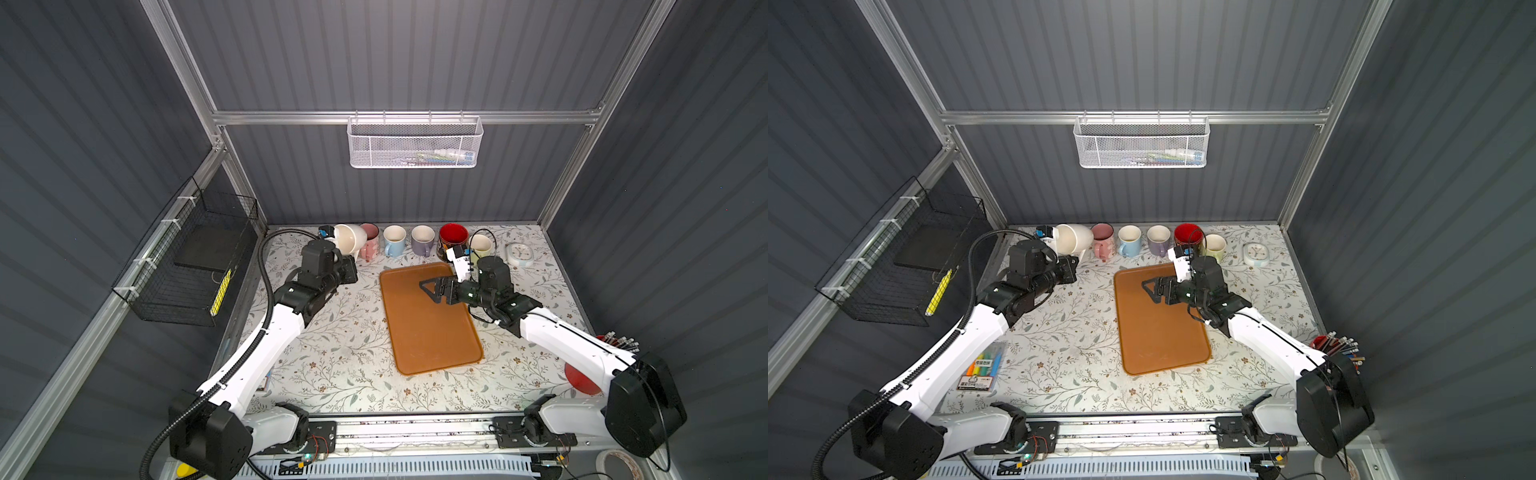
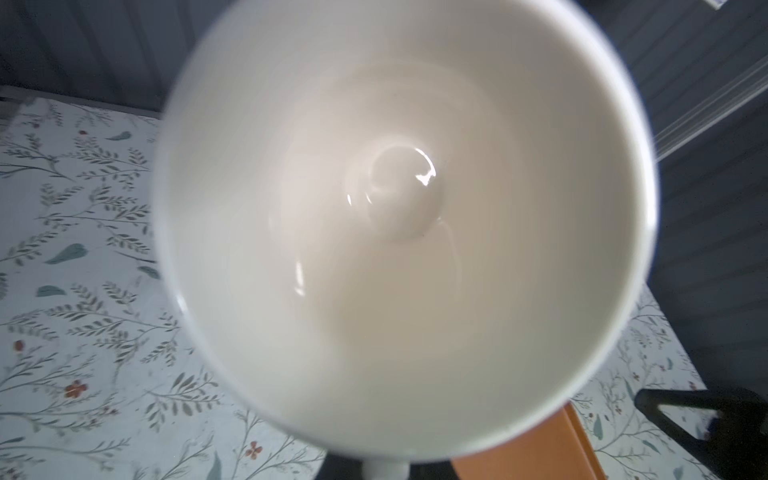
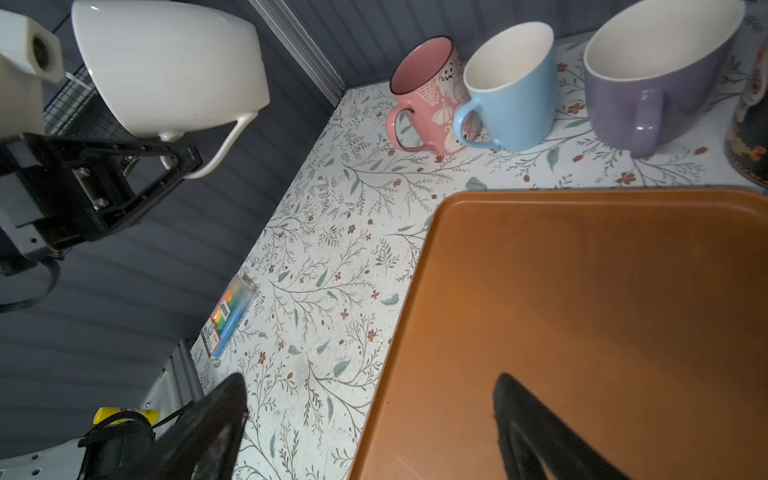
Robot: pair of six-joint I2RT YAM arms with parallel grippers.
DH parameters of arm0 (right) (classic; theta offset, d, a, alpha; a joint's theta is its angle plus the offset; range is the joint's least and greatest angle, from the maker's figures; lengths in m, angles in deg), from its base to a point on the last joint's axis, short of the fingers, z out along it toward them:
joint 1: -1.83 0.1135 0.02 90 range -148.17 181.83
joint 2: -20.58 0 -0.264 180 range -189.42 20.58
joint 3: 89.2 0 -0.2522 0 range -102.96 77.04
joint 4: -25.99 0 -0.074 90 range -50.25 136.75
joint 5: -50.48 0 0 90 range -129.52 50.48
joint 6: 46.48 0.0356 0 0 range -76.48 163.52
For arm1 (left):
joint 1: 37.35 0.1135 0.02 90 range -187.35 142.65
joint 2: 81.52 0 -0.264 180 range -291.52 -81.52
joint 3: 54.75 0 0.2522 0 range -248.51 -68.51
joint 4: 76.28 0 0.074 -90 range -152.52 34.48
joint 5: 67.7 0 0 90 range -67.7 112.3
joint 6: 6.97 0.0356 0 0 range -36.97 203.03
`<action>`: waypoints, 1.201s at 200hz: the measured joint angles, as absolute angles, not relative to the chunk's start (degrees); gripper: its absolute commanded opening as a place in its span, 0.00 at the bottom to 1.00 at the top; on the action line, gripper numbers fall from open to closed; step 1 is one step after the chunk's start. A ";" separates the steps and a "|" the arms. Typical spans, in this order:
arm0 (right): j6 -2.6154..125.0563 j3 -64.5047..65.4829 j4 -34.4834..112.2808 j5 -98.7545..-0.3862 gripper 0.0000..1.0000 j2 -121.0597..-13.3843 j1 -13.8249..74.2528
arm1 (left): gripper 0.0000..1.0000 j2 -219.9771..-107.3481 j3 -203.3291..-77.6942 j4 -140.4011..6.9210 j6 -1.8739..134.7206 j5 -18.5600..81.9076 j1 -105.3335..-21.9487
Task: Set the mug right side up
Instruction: 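Carry the white mug beyond the tray with the left gripper while the right gripper withdraws, then lower the white mug upright beside the pink mug with the left gripper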
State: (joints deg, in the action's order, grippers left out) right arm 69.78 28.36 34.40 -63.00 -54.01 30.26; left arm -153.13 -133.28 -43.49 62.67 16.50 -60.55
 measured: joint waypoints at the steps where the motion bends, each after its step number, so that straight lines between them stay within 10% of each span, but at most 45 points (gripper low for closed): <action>1: 69.80 28.33 34.51 -62.98 0.93 -53.99 30.26 | 0.00 -153.31 -133.57 -43.10 62.95 16.19 -60.55; 240: 68.93 28.18 40.42 -56.60 0.99 -53.00 30.26 | 0.00 -201.33 -174.99 -17.37 72.59 10.36 -51.68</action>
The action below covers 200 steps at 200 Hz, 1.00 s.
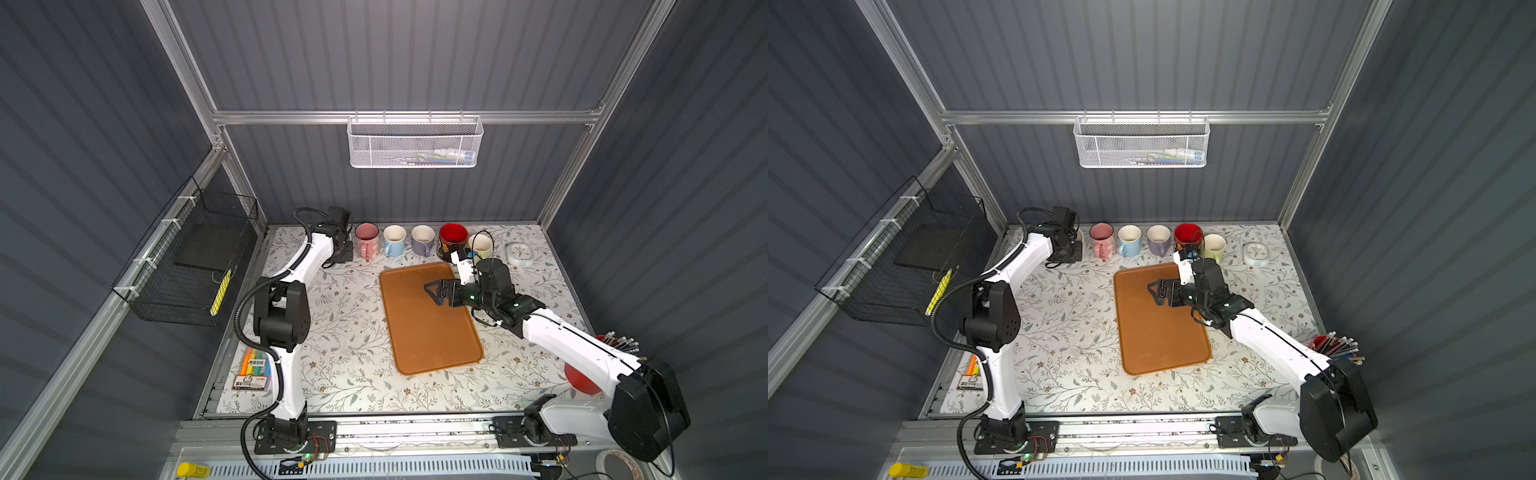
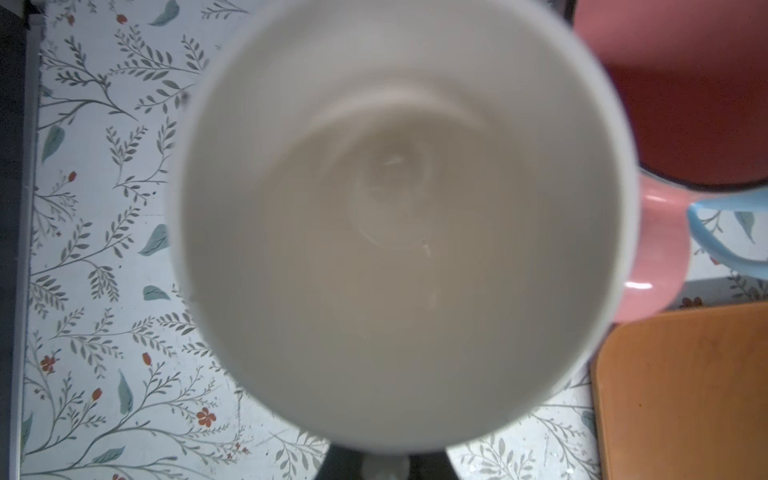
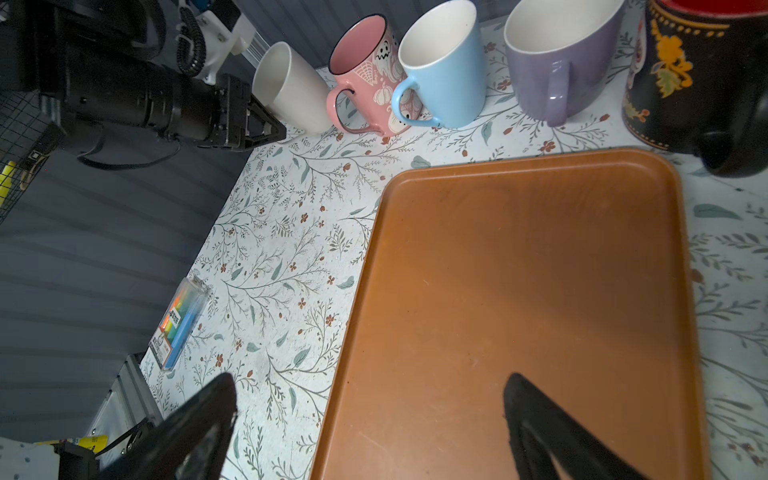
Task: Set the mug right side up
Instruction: 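Lower the white mug upright beside the pink mug with the left gripper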
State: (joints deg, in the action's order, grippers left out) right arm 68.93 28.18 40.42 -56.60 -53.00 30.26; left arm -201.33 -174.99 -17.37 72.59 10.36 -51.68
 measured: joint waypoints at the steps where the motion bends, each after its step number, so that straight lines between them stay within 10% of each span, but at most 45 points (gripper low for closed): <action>1: 68.95 28.18 40.39 -56.60 0.99 -53.00 30.26 | 0.00 -201.44 -175.12 -17.31 72.59 10.38 -51.64; 146: 68.89 28.18 40.02 -56.38 0.99 -53.99 30.26 | 0.00 -211.32 -185.57 -11.93 73.03 13.57 -49.62; 200: 68.58 28.18 40.09 -55.79 0.99 -53.96 30.23 | 0.31 -211.40 -185.57 -11.34 73.03 13.33 -49.62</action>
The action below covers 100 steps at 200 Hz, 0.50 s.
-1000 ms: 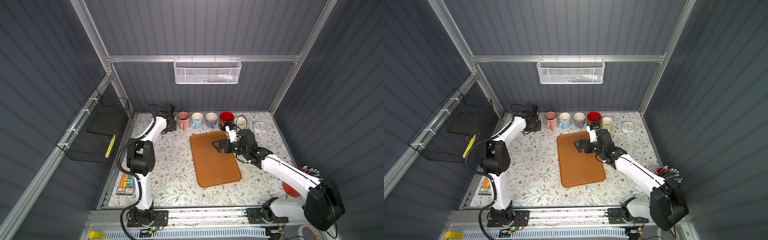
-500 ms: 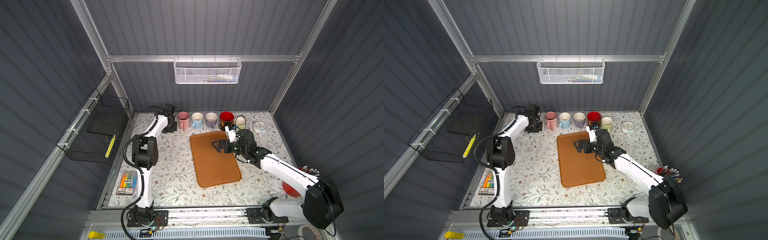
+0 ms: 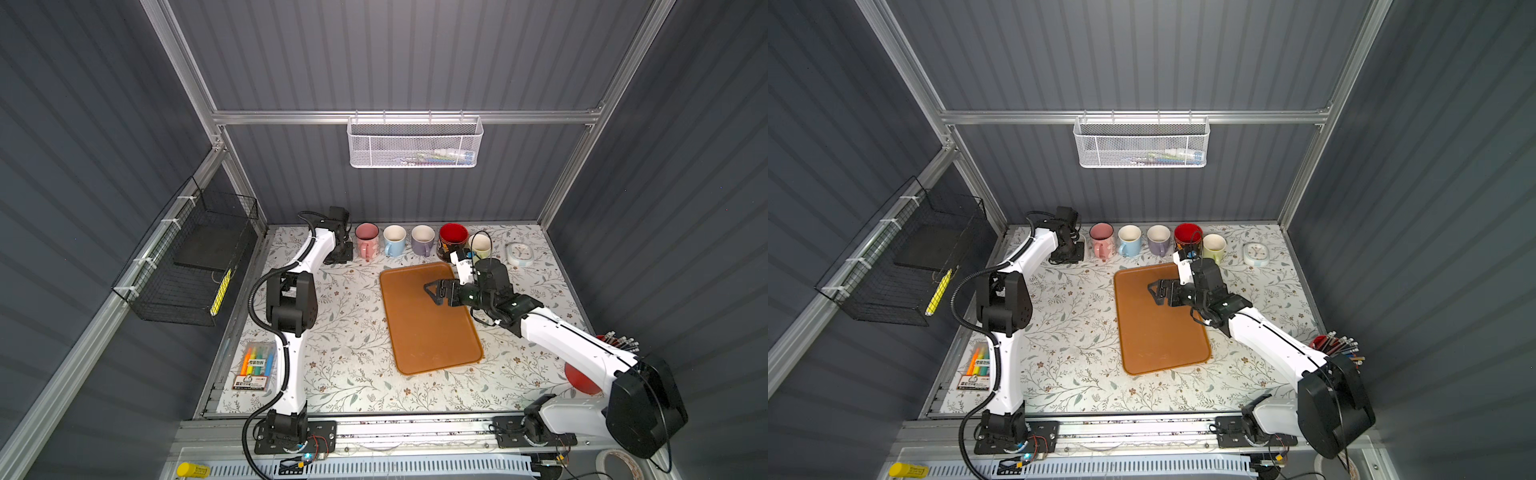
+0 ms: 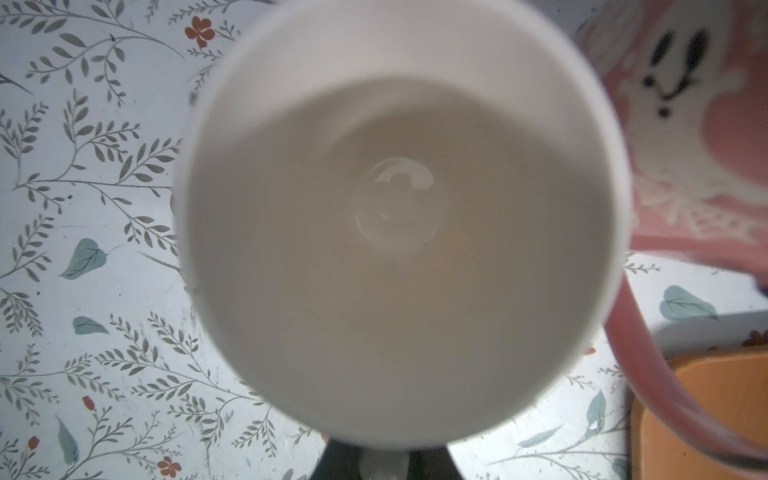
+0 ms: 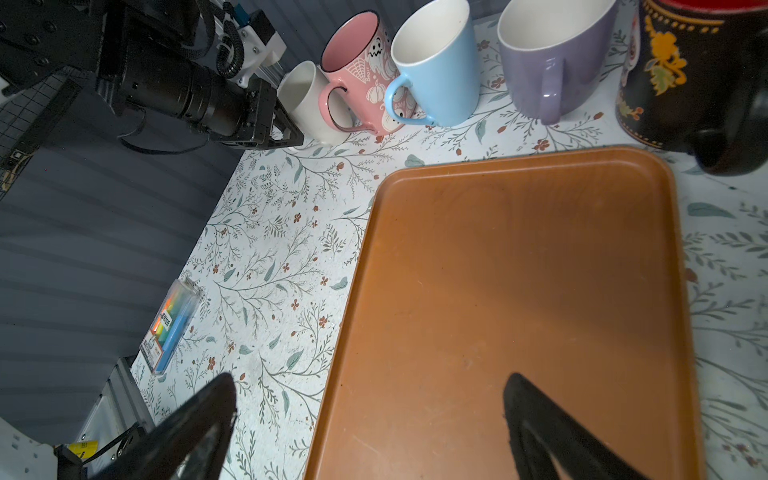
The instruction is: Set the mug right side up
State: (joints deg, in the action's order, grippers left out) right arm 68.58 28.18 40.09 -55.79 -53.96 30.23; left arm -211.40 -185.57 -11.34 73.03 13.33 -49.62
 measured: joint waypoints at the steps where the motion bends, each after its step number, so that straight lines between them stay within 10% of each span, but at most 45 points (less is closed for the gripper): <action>1: 68.58 28.18 40.11 -55.79 0.99 -53.96 30.26 | 0.32 -211.40 -185.59 -11.36 73.10 13.35 -49.62; 100: 66.53 28.18 42.38 -51.86 0.99 -49.13 29.21 | 0.70 -206.44 -182.03 -14.23 73.29 13.33 -49.62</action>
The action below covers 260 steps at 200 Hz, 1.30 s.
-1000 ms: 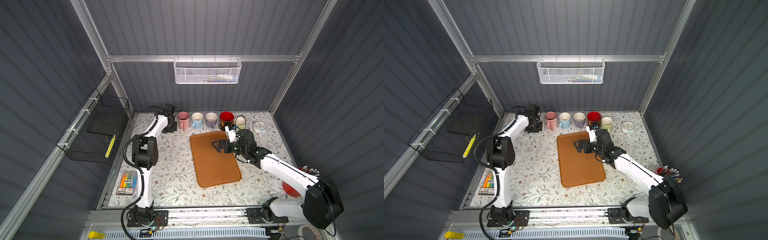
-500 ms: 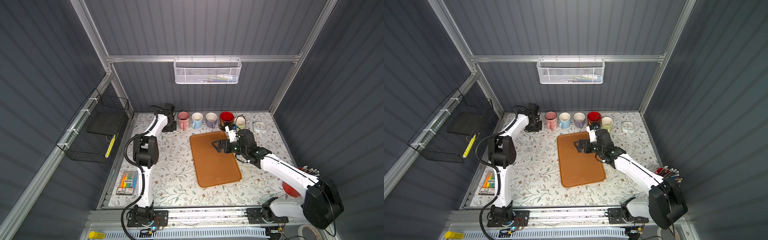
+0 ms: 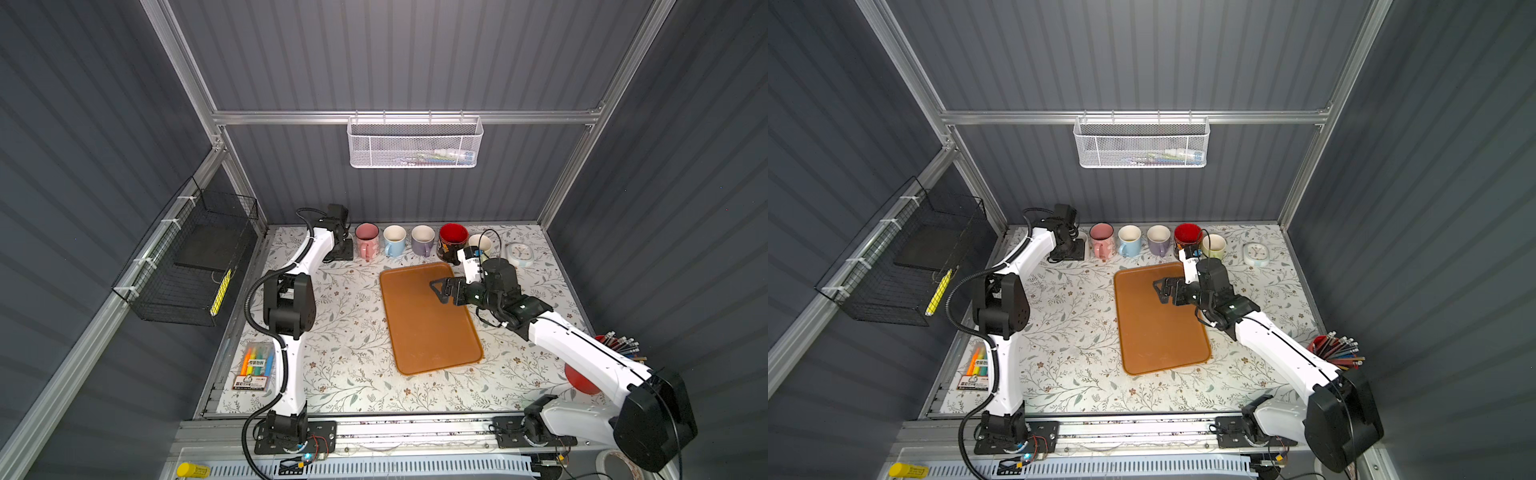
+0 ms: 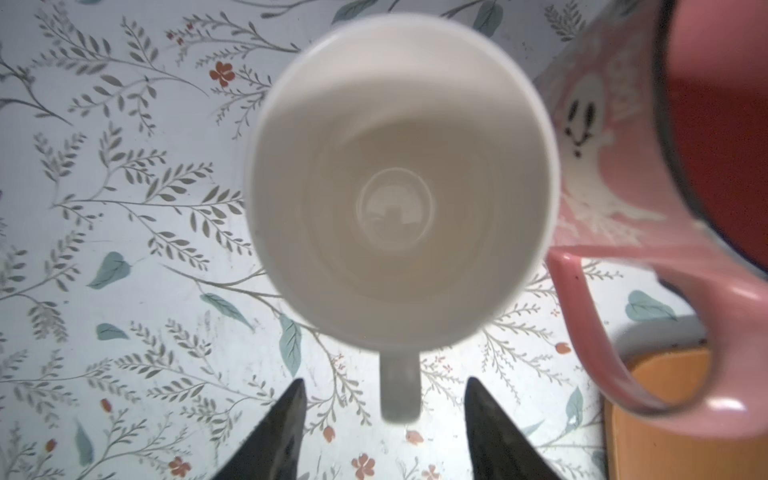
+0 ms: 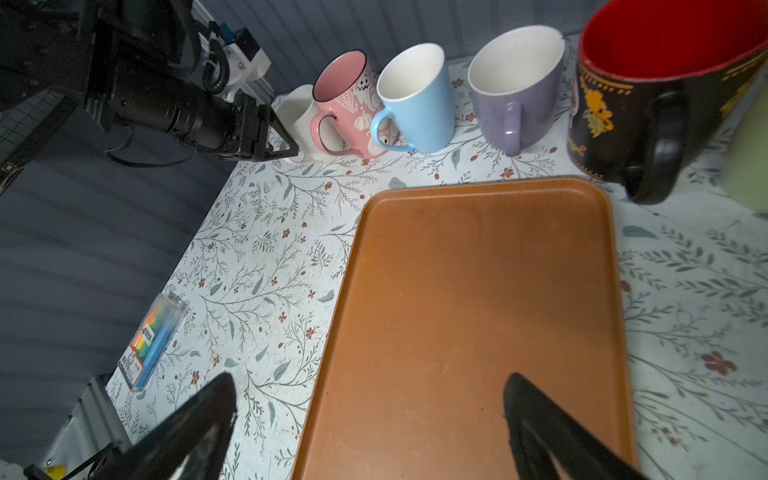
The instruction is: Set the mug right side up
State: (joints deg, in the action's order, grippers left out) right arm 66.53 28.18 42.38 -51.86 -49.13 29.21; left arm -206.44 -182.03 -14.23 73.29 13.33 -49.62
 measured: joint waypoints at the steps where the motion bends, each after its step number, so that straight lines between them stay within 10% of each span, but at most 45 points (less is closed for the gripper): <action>1: 66.48 28.18 42.43 -51.72 0.99 -49.00 29.18 | 0.70 -206.25 -181.85 -14.29 73.18 13.33 -49.62; 50: 65.98 30.74 39.96 -43.97 0.99 -41.75 26.67 | 0.99 -187.43 -167.56 -22.14 72.00 13.18 -49.62; 122: 59.25 47.48 24.98 -23.42 0.99 -35.32 25.12 | 1.00 -163.43 -131.75 -40.70 68.77 8.00 -49.62; 260: 36.73 59.00 -18.31 -0.40 0.99 -63.52 15.90 | 1.00 -178.53 -114.09 -78.20 80.37 -7.22 -49.47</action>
